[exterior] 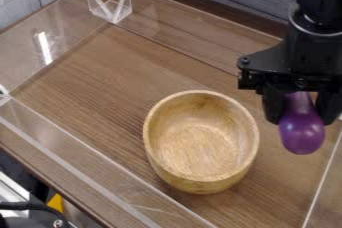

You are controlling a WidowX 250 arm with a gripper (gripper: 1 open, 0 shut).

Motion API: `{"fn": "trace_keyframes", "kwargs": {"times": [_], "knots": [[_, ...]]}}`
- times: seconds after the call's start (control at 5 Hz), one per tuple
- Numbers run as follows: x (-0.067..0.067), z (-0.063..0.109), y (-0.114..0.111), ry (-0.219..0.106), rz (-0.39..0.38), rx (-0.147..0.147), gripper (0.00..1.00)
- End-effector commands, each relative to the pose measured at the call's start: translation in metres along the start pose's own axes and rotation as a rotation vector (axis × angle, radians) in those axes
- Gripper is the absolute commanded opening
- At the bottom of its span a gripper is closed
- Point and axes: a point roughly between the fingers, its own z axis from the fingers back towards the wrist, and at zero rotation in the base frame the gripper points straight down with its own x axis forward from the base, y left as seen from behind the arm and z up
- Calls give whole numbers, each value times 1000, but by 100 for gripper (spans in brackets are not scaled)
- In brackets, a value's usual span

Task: Put the purple eggplant in the brown bowl

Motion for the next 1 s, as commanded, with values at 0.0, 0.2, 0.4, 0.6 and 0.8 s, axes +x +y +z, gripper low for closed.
{"fn": "trace_keyframes", "kwargs": {"times": [0.0, 0.2, 0.4, 0.6, 0.8], "knots": [[1, 14, 10, -44, -8, -36, 0], [-3, 16, 36, -73, 44, -13, 0], [-9, 14, 64, -92, 83, 18, 0], [-13, 4, 77, -97, 78, 35, 0], [-11, -7, 80, -99, 72, 42, 0]]}}
